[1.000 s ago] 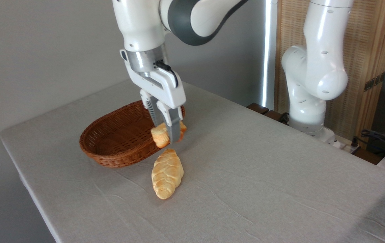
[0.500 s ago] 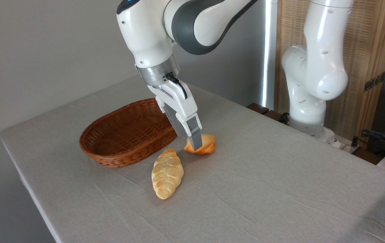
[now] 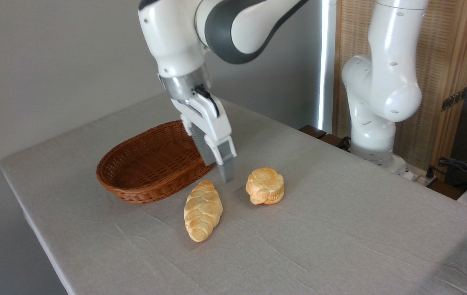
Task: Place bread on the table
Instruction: 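Lower the roll onto the table, open the gripper and raise it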
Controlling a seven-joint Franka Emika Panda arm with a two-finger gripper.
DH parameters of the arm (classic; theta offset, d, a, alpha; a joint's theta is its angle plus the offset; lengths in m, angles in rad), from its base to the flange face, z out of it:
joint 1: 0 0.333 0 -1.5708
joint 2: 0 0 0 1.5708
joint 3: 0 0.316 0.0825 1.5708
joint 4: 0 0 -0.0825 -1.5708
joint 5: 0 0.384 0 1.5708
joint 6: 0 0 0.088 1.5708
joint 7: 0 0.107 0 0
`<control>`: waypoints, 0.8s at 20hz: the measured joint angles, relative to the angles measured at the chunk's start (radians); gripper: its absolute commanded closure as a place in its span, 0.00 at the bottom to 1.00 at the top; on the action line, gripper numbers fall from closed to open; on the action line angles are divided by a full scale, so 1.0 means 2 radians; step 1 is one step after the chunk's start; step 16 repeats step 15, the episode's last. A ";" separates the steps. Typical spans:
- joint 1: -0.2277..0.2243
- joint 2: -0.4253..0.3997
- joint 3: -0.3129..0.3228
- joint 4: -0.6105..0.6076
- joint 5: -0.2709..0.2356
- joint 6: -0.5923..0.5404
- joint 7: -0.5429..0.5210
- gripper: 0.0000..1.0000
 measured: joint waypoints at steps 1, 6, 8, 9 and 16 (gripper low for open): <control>0.000 0.000 0.000 0.010 0.001 0.014 0.000 0.00; 0.003 0.001 0.026 0.048 0.002 0.049 -0.001 0.00; 0.005 0.005 0.041 0.067 -0.014 0.051 -0.008 0.00; 0.005 0.010 0.045 0.080 -0.022 0.052 -0.020 0.00; 0.005 0.046 0.058 0.126 -0.030 0.052 -0.054 0.00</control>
